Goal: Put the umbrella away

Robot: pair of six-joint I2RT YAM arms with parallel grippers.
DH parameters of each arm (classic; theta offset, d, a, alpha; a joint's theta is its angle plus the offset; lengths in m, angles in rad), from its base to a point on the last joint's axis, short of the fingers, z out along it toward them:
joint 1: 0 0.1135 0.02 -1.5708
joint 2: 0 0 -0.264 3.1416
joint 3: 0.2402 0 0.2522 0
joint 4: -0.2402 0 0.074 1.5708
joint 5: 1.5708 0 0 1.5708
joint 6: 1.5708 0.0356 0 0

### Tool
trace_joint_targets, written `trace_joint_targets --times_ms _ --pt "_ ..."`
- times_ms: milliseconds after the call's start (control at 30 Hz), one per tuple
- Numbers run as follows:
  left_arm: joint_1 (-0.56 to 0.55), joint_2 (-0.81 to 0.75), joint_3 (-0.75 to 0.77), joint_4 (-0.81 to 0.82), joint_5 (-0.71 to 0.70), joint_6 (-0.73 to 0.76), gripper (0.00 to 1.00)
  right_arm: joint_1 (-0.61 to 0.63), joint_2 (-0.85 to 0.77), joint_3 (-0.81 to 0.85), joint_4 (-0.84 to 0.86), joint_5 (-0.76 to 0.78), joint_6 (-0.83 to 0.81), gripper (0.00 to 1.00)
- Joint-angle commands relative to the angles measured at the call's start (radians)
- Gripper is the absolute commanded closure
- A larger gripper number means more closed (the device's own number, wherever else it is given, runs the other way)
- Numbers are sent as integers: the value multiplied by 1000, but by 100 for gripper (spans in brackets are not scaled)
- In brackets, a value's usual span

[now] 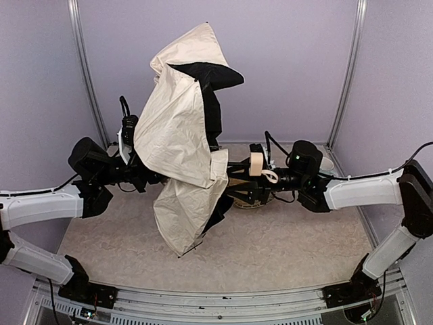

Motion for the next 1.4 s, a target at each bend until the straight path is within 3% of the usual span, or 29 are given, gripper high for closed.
trace_joint_targets --times_ms 0,167,233,333,533,700,800,967,1200,1367 --pt "-9 -6 30 35 -26 18 100 22 43 51 86 29 55 54" --pt "-10 -11 21 24 -37 32 100 40 85 89 97 5 70 60" --pt "-10 -11 19 20 -38 33 100 41 94 101 84 12 71 72" --pt "-10 -16 12 6 -38 38 100 33 71 98 58 97 56 100" --pt "-10 -49 -48 -74 -82 82 100 -83 -62 128 -45 337 25 100" --pt "1 -51 -122 -82 -150 105 100 -92 -193 192 -145 424 -169 100" --pt "36 -23 -144 -66 -197 109 100 -91 -255 199 -154 364 -189 100" --pt "157 99 -137 75 -307 33 100 -49 -298 178 -178 109 -124 100" --pt "326 333 141 190 -303 -69 100 153 -309 72 -306 97 -299 100" --pt "318 359 291 150 -243 -72 100 199 -274 -53 -267 230 -267 100"
